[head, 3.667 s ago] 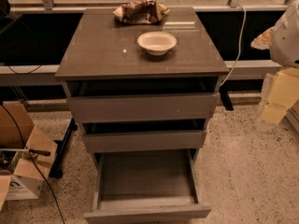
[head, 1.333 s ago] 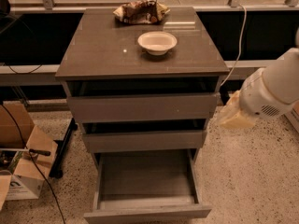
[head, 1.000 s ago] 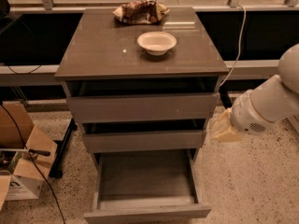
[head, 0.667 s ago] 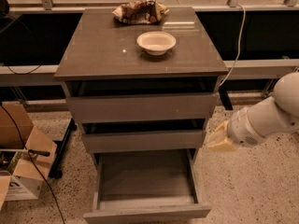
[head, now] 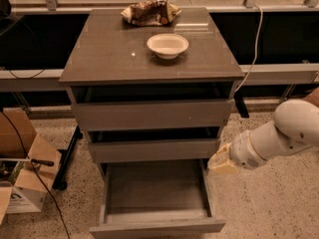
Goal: Close bottom drawer
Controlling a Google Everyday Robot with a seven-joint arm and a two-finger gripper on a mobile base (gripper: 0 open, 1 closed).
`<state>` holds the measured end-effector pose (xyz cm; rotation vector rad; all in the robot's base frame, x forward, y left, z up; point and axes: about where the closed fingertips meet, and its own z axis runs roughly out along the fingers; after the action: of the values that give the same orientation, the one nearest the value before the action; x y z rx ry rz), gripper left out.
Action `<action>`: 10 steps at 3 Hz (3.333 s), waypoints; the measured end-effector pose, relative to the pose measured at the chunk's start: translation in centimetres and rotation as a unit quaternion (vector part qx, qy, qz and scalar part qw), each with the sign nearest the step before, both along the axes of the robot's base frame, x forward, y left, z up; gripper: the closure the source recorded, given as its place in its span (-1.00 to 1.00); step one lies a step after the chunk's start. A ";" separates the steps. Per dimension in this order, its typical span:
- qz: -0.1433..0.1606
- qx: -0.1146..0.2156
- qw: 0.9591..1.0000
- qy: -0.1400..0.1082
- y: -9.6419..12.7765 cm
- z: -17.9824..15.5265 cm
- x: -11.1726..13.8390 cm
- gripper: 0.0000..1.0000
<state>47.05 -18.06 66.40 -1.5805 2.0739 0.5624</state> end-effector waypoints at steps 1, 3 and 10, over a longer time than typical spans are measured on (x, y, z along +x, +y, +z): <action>0.016 0.020 1.000 0.001 2.5 -4.9 0.8 1.00; 0.014 0.042 0.999 0.019 3.7 -12.0 1.0 1.00; -0.033 0.057 0.989 0.136 4.5 -36.1 -1.4 1.00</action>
Offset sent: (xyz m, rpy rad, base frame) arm 0.0165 0.0439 -0.1778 0.1127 0.0512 0.0184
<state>45.62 -13.56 30.33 -1.4293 2.2350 0.8982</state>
